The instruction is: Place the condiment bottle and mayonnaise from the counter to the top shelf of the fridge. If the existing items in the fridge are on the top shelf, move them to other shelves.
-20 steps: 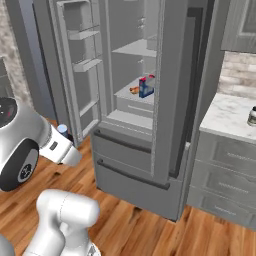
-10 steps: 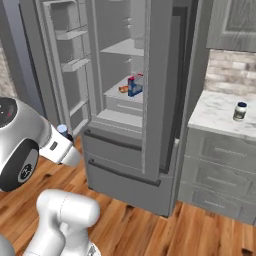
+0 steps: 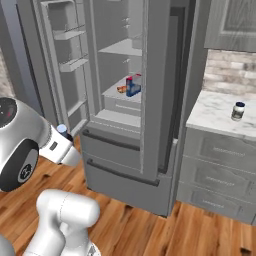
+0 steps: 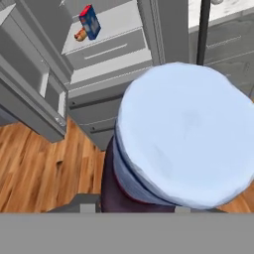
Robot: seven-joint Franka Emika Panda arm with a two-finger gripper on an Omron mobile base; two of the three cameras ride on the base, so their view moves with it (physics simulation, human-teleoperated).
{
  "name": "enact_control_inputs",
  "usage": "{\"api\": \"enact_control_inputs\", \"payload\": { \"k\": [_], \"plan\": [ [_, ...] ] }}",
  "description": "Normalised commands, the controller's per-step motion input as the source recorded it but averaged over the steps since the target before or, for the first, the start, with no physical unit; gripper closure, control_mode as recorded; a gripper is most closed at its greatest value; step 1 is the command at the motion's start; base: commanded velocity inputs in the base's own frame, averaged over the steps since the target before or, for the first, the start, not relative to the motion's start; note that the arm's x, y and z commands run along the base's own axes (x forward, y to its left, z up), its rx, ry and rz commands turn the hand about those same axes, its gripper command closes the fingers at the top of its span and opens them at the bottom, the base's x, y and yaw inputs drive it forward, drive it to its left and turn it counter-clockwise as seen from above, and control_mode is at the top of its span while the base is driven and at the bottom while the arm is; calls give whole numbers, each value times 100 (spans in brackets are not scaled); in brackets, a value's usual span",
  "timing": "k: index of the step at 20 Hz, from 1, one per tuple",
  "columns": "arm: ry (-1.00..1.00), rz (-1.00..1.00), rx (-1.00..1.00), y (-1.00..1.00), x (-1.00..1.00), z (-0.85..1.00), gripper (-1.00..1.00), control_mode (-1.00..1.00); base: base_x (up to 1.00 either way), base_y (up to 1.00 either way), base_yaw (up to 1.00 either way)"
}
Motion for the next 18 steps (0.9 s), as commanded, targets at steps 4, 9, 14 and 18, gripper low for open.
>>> {"api": "enact_control_inputs", "payload": {
  "k": [4, 9, 14, 18],
  "plan": [
    [0, 0, 0, 0, 0, 0, 100, 100, 87, 43, -6],
    [0, 0, 0, 0, 0, 0, 100, 100, 52, -27, -2],
    [0, 0, 0, 0, 0, 0, 100, 100, 94, 69, -7],
    [0, 0, 0, 0, 0, 0, 100, 100, 94, 78, -10]
  ]
}}
